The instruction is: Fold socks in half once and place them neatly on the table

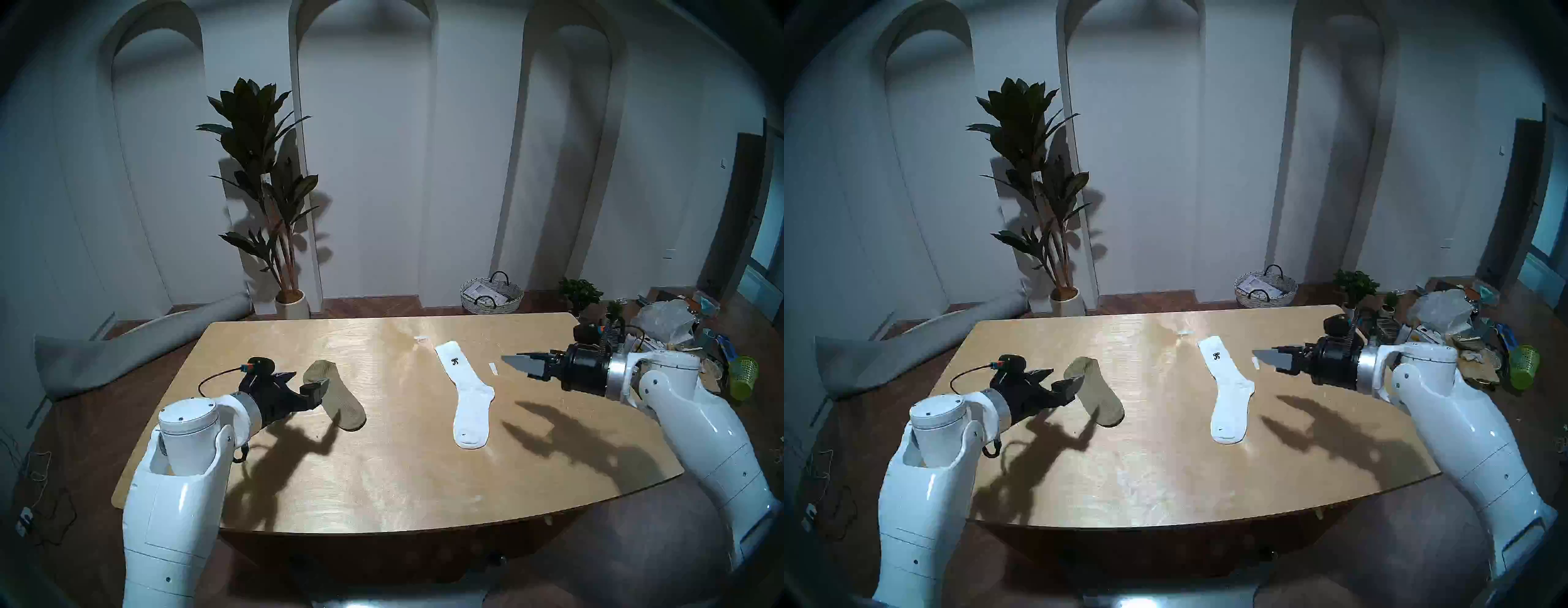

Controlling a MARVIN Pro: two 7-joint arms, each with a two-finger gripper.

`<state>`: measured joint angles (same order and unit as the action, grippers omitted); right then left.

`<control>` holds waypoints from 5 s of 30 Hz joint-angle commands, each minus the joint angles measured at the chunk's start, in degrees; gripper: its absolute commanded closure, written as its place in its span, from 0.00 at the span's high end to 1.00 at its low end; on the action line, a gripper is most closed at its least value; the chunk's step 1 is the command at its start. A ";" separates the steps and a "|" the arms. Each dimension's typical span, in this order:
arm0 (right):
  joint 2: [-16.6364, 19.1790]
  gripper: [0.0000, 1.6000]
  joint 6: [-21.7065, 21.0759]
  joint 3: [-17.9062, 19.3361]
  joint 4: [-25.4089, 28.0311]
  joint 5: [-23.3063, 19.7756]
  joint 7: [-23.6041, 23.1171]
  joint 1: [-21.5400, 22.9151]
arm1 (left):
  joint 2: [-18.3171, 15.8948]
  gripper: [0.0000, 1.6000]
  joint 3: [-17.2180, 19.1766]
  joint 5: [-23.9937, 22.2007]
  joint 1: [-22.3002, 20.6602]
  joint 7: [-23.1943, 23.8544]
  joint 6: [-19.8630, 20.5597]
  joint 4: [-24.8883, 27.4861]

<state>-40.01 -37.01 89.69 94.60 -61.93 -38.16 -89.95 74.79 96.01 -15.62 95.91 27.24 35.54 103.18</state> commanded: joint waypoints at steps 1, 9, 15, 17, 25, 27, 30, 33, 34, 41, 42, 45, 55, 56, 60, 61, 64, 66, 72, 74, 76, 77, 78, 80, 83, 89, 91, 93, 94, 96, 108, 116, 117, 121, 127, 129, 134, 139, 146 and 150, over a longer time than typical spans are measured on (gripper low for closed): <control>1.34 1.00 -3.25 1.16 -3.42 -3.41 -3.85 3.25 | -0.21 1.00 -2.53 -0.23 -6.68 0.61 1.11 -1.49; 1.29 1.00 -7.37 0.06 -9.25 -5.26 -6.85 5.04 | -2.93 1.00 -2.91 -0.85 -10.63 2.68 2.78 -3.44; 1.12 1.00 -9.64 -0.15 -12.74 -6.59 -8.84 5.90 | -5.91 1.00 -0.66 -2.18 -13.50 5.20 4.17 -7.26; 0.85 1.00 -10.36 -0.01 -13.98 -7.40 -9.68 6.24 | -6.76 1.00 -0.41 -2.55 -14.49 6.26 4.72 -9.15; -0.28 1.00 -13.78 -0.73 -17.53 -10.04 -13.00 7.89 | -8.55 1.00 -0.22 -4.24 -18.30 10.25 6.00 -17.20; -0.76 1.00 -14.68 -1.06 -18.33 -10.59 -13.75 8.47 | -8.76 1.00 -0.25 -4.88 -19.32 11.42 6.22 -19.11; -1.41 1.00 -15.90 -1.69 -19.03 -11.16 -14.75 9.15 | -9.15 1.00 -0.94 -5.25 -21.28 13.00 6.51 -21.91; -1.91 1.00 -16.97 -2.41 -19.34 -11.61 -15.68 9.56 | -9.42 1.00 -1.26 -5.81 -22.77 14.50 6.67 -24.38; -2.10 1.00 -17.48 -2.72 -19.53 -11.82 -16.16 9.74 | -9.62 1.00 -1.35 -6.03 -23.06 15.09 6.65 -25.22; -2.82 1.00 -17.99 -4.17 -19.80 -13.05 -15.54 10.21 | -10.38 1.00 -3.08 -6.13 -26.48 17.24 6.51 -31.43; -2.83 1.00 -17.99 -4.36 -19.72 -13.17 -15.33 10.19 | -10.51 1.00 -3.40 -6.05 -26.87 17.43 6.49 -32.20; -2.73 1.00 -17.99 -4.91 -19.58 -13.57 -14.83 10.33 | -10.52 1.00 -4.08 -6.46 -28.65 18.53 6.31 -35.05; -2.92 1.00 -17.99 -5.50 -19.29 -15.42 -14.79 10.22 | -10.39 1.00 -5.64 -7.43 -33.32 21.26 5.61 -42.46; -2.93 1.00 -17.99 -5.50 -19.22 -15.63 -14.79 10.18 | -10.29 1.00 -6.08 -7.36 -34.05 21.48 5.54 -43.61; -2.89 1.00 -17.99 -5.45 -18.85 -16.37 -14.90 10.05 | -9.62 1.00 -7.55 -7.11 -35.91 21.88 5.27 -47.22; -2.84 1.00 -17.99 -5.40 -18.73 -16.58 -14.92 10.00 | -9.44 1.00 -8.01 -6.99 -36.43 21.99 5.12 -48.13; -2.63 1.00 -17.99 -5.27 -18.45 -17.16 -14.99 9.81 | -9.13 1.00 -9.01 -6.71 -37.44 22.22 4.64 -50.38; -2.46 1.00 -17.99 -5.17 -18.30 -17.54 -14.99 9.61 | -8.94 1.00 -9.87 -6.50 -39.22 22.44 4.64 -52.75; -1.91 1.00 -17.99 -5.03 -17.94 -18.57 -14.86 8.98 | -8.83 1.00 -11.41 -6.11 -41.82 22.96 3.96 -56.83; -1.75 1.00 -17.99 -4.98 -17.84 -18.82 -14.77 8.76 | -8.77 1.00 -11.81 -5.89 -42.27 23.16 3.81 -57.62; -1.48 1.00 -17.99 -4.89 -17.71 -19.11 -14.71 8.47 | -8.59 1.00 -12.55 -5.47 -43.25 23.42 3.58 -59.06; -1.34 1.00 -17.99 -4.82 -17.71 -19.29 -14.72 8.30 | -8.49 1.00 -13.15 -5.09 -43.90 23.59 3.41 -59.91; -1.18 1.00 -17.99 -4.74 -17.68 -19.46 -14.73 8.13 | -8.41 1.00 -13.59 -4.78 -44.28 23.77 3.20 -60.53; -0.93 1.00 -17.99 -4.59 -17.66 -19.81 -14.78 7.81 | -8.23 1.00 -14.19 -4.40 -44.92 24.33 2.78 -61.72; -0.66 1.00 -17.99 -4.39 -17.54 -20.32 -14.88 7.37 | -8.13 1.00 -15.30 -3.57 -45.81 24.95 2.06 -63.32; -0.11 1.00 -17.99 -4.27 -16.87 -21.27 -15.04 6.57 | -7.90 1.00 -17.42 -2.00 -47.72 26.40 0.26 -66.63; 0.11 1.00 -17.99 -4.19 -16.60 -21.60 -15.07 6.32 | -7.85 1.00 -18.11 -1.47 -48.28 27.01 -0.47 -67.73; 0.33 1.00 -17.99 -4.09 -16.37 -21.94 -15.13 6.09 | -7.80 1.00 -18.84 -0.96 -48.73 27.65 -1.24 -68.79; 0.43 1.00 -17.99 -4.04 -16.27 -22.09 -15.14 5.98 | -7.79 1.00 -19.15 -0.77 -48.92 27.99 -1.61 -69.26; 0.67 1.00 -17.99 -3.95 -16.07 -22.42 -15.20 5.73 | -7.75 1.00 -19.77 -0.32 -49.37 28.68 -2.39 -70.28; 1.67 1.00 -17.99 -3.69 -15.11 -24.25 -15.48 4.31 | -7.31 0.73 -23.36 2.17 -51.56 32.47 -7.40 -75.56; 2.22 1.00 -17.99 -3.71 -14.81 -25.31 -15.68 3.51 | -6.67 0.64 -25.27 3.37 -53.52 35.16 -9.94 -78.92; 2.26 1.00 -17.99 -3.74 -14.81 -25.47 -15.74 3.43 | -6.56 0.67 -25.52 3.51 -53.74 35.53 -10.24 -79.32; 2.40 1.00 -17.99 -3.81 -14.77 -25.99 -15.87 3.15 | -5.95 0.70 -26.57 4.17 -54.39 36.75 -11.57 -80.83; 3.01 1.00 -17.99 -3.85 -14.86 -26.43 -15.88 2.76 | -5.26 0.56 -27.59 4.88 -55.27 37.47 -13.56 -82.93; 3.26 1.00 -17.99 -3.78 -14.96 -26.66 -16.03 2.59 | -5.18 0.37 -27.86 5.11 -55.72 37.61 -14.33 -83.61; 3.65 1.00 -17.99 -3.79 -14.97 -27.14 -16.12 2.33 | -5.17 0.00 -27.93 5.31 -57.08 37.62 -15.66 -85.06; 4.02 1.00 -17.99 -4.00 -14.92 -27.54 -16.10 2.20 | -5.01 0.00 -27.93 5.48 -58.74 37.47 -16.87 -86.30; 4.14 1.00 -17.99 -4.26 -14.96 -28.06 -15.83 2.21 | -4.73 0.00 -28.13 6.02 -61.29 37.28 -17.34 -87.29; 4.25 1.00 -17.99 -4.49 -15.00 -28.23 -15.53 2.22 | -4.28 0.00 -28.26 6.55 -62.58 36.85 -17.57 -87.74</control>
<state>-36.25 -55.08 85.10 79.13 -89.08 -49.54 -88.06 70.04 67.46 -9.06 37.60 64.76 18.45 15.30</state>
